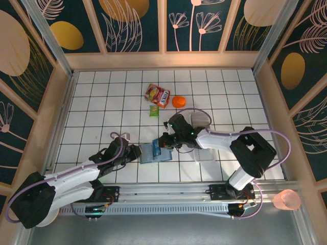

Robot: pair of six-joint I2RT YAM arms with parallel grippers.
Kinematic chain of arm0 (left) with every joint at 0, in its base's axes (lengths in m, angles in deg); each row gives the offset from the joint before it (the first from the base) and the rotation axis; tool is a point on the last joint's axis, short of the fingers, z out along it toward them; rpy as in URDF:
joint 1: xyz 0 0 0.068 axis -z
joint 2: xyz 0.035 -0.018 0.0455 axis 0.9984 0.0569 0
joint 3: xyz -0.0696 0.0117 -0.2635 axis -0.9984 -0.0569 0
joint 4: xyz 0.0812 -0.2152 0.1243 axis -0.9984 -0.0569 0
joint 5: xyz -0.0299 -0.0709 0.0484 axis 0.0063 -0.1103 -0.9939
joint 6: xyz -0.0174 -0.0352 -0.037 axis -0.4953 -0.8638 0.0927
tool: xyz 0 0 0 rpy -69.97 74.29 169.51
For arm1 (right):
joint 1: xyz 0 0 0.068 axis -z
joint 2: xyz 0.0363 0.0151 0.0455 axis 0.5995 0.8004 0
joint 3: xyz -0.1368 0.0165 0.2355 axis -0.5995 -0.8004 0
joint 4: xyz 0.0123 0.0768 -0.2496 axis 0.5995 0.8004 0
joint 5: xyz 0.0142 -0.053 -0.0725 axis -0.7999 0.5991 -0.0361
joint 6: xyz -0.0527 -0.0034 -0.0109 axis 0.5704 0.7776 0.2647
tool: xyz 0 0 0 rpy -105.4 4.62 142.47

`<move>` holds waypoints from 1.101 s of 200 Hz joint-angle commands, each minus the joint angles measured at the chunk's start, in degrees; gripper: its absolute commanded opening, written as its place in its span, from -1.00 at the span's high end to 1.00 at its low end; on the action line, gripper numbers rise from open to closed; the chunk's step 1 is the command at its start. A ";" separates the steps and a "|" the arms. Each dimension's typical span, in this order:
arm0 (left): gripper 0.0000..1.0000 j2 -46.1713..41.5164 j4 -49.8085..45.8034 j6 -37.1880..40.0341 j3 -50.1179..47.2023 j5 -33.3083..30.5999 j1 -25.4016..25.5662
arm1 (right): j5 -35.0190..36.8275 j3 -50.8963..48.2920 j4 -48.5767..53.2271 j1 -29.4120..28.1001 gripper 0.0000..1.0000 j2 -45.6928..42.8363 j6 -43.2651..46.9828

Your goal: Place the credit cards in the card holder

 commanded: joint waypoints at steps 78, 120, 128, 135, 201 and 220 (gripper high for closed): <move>0.85 2.15 2.94 0.31 -0.53 0.60 0.33 | -0.58 0.33 -1.77 -0.59 1.00 2.60 -1.91; 0.88 3.14 3.51 0.35 -0.58 0.78 0.35 | 0.32 -0.36 -1.23 -0.77 1.00 2.36 -2.16; 0.88 3.36 3.71 0.33 -0.71 0.86 0.35 | 0.22 -0.36 -1.28 -0.86 1.00 2.48 -2.20; 0.88 3.54 3.80 0.33 -0.71 0.95 0.36 | 0.21 -0.45 -1.22 -0.95 1.00 2.64 -2.34; 0.94 4.68 4.25 0.44 -0.97 1.06 0.36 | 0.99 -1.60 -0.17 -1.84 1.00 2.60 -4.83; 0.94 5.07 4.35 0.53 -1.15 0.87 0.33 | 1.43 -1.86 0.48 -1.82 1.00 2.62 -5.57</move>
